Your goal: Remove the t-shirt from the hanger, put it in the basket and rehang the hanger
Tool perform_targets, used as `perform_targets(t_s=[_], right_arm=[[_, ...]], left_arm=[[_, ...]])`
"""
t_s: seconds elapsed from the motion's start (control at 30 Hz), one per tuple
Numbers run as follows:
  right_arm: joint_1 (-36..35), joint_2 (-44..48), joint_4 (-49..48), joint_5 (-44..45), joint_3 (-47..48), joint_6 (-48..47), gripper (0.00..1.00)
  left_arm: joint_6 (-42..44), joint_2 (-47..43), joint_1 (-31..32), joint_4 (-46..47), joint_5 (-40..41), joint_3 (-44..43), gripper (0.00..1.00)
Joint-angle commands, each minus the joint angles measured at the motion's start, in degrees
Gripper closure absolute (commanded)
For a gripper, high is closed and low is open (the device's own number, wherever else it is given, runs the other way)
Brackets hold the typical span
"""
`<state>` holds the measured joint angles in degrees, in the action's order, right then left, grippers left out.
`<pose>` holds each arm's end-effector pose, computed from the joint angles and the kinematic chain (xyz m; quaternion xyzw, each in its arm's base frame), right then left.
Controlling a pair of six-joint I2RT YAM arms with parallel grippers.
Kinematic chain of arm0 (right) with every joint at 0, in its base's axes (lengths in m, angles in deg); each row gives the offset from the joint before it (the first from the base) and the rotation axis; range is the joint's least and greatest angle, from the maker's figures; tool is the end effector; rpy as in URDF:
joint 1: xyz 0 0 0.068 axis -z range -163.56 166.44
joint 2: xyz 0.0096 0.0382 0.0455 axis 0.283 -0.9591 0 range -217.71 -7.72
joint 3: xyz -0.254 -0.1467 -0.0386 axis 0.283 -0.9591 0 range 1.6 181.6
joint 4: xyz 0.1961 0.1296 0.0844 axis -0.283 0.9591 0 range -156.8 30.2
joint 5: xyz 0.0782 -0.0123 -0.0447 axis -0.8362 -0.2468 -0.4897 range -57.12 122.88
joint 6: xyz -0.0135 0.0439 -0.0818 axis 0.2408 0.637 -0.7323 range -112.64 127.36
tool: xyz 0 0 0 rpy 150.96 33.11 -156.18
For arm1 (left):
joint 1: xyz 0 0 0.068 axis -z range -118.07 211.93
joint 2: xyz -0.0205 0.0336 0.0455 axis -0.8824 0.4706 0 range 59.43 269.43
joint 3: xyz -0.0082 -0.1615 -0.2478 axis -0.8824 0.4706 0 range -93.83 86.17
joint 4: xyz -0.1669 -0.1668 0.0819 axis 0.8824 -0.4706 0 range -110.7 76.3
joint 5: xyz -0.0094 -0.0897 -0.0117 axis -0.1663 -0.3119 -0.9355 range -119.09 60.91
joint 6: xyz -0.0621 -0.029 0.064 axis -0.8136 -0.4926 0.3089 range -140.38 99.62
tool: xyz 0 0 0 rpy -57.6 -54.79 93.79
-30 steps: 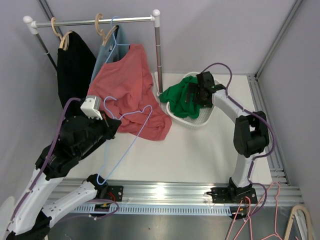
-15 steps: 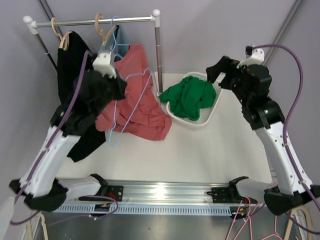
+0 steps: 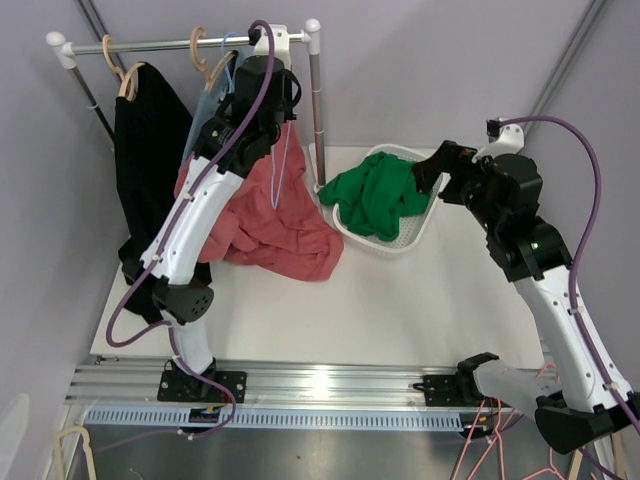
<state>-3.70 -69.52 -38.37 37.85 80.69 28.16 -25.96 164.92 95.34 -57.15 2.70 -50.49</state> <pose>0.2312 0.0769 0.4628 0.0320 0.7715 0.1905 0.6062 0.3646 -0.1871 0.5314 0.0134 0.7683 -0.0004 0.6400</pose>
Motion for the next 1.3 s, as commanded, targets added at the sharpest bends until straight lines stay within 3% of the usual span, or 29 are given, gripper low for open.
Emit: perform_targets(t_s=[0.0, 0.2, 0.43, 0.6, 1.0, 1.17, 1.27], right_arm=[[0.10, 3.26, -2.14, -1.80, -0.95, -0.67, 0.01], [0.19, 4.05, -1.62, -2.16, -1.13, -1.28, 0.01], [0.54, 4.67, -2.23, -2.51, -1.13, -1.99, 0.00], [0.54, 4.41, -2.59, -3.74, -1.22, -1.46, 0.01], [0.54, 6.34, -2.41, -4.27, -2.62, -0.76, 0.01], [0.54, 6.52, -2.32, -4.27, -3.24, -0.14, 0.01], [0.54, 6.34, -2.15, -6.01, -3.07, 0.30, 0.00]], left_arm=[[5.23, 0.41, -0.89, 5.63, 2.76, -3.61, 0.99], [1.46, 4.81, -6.42, 7.74, -5.76, -7.66, 0.99], [5.23, 7.62, -8.18, 15.75, -13.06, -8.44, 0.99], [4.09, 9.90, -10.03, 19.09, -22.81, -9.32, 0.99], [0.58, 15.53, -10.12, 15.41, -27.48, -8.89, 0.99], [-0.83, 11.06, -10.12, 14.70, -28.54, -3.98, 0.99], [-1.18, 6.05, -10.21, 13.48, -30.37, -3.44, 0.89]])
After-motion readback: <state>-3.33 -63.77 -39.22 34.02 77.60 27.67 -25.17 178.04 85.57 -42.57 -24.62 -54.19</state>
